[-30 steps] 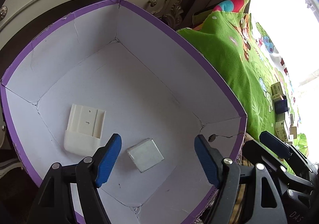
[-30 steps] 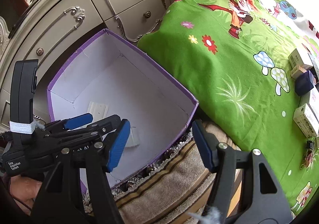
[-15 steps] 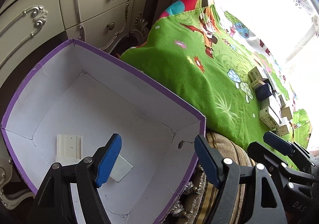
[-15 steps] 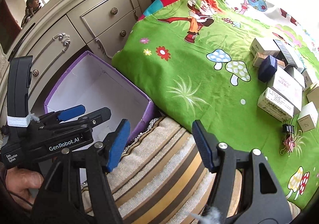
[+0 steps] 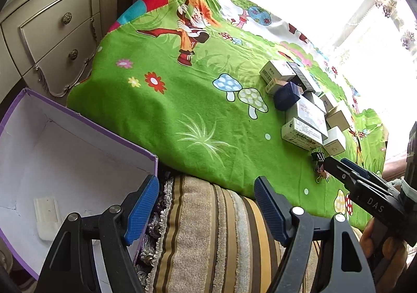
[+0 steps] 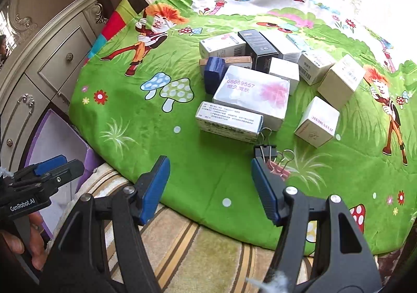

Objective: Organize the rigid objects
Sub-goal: 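Grasp the printed white medicine box with the left gripper while the right grasps the pink binder clip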

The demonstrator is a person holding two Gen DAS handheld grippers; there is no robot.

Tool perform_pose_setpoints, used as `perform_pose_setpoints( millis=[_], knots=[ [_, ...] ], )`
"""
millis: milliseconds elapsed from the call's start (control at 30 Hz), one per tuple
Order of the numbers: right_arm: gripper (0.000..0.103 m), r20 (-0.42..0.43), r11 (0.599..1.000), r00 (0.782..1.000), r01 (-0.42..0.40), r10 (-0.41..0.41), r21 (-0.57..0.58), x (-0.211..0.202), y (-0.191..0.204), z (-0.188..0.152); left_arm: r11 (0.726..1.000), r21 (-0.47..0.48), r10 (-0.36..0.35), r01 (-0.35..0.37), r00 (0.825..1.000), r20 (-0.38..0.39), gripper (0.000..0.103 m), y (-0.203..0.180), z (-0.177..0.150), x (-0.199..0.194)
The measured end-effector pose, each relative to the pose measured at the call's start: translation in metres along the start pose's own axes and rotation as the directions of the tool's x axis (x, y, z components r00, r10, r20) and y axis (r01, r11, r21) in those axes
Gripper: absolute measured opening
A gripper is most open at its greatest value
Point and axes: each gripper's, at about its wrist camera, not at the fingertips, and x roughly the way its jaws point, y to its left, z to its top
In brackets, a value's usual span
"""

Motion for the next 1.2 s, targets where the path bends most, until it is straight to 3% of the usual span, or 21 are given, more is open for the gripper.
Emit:
perform_pose_setpoints(
  millis=[267,700,867,1033,1200],
  knots=[
    [0.068,-0.052,0.994,0.999,0.018,-0.013,0.112,0.013,-0.055,-0.012,0.992,0.116,-0.036,0.041,0.999,-0.039,0.076,-0.06,0.01,0.02],
    [0.068,-0.093,0.993,0.995,-0.025,0.037,0.119,0.042,-0.065,-0.016,0.979,0.198,-0.039,0.053,0.996,-0.077,0.076,-0.107,0.016,0.049],
    [0.061,-0.078,0.992,0.996,-0.04,0.05,0.119,0.044,-0.067,-0.012,0.977,0.207,-0.037,0.054,0.996,-0.085,0.076,-0.113,0.019,0.057],
    [0.042,-0.072,0.993,0.996,-0.041,0.049,0.108,0.044,-0.065,-0.014,0.976,0.212,-0.039,0.056,0.996,-0.085,0.076,-0.118,0.023,0.064],
    [0.042,-0.061,0.991,0.996,-0.057,0.065,0.121,0.041,-0.07,-0.017,0.972,0.229,-0.041,0.058,0.996,-0.079,0.076,-0.129,0.027,0.071]
  ],
)
